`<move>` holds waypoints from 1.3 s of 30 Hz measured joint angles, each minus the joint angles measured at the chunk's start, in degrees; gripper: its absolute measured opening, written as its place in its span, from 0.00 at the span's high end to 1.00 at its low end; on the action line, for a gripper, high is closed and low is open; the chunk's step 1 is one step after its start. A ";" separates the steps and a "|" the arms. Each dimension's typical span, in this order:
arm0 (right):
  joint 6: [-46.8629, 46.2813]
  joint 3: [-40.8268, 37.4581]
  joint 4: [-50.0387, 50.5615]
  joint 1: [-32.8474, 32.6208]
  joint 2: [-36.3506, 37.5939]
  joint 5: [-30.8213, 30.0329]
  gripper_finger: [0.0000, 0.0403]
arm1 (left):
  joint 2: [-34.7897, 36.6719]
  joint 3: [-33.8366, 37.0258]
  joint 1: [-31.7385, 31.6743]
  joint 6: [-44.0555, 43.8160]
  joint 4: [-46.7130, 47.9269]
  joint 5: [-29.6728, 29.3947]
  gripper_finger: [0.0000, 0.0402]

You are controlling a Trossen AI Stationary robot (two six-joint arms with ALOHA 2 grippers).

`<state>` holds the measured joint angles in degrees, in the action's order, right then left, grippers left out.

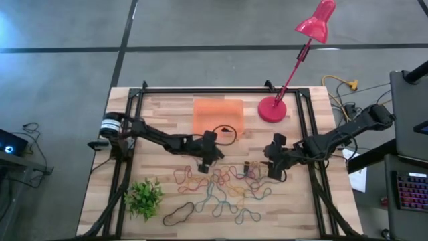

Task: Pick and place rubber bands into bin
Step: Put the black rubber band into the orange bin

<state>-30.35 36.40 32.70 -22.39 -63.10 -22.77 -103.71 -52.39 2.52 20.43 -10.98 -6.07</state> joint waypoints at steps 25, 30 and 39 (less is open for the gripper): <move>0.50 -1.91 -5.15 -0.63 -0.01 0.11 0.44 | -7.90 -10.18 2.07 0.89 11.09 -10.32 0.69; 0.49 -2.14 -5.17 -0.63 -0.01 0.14 0.44 | -7.75 -10.10 2.08 0.91 11.66 -10.76 0.82; 0.31 -2.60 -5.15 -0.63 -0.03 0.14 0.44 | -7.73 -10.39 2.99 0.87 12.53 -10.54 0.99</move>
<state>-30.03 33.80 27.55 -23.03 -63.13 -22.63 -111.44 -62.78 5.51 21.30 1.55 -16.61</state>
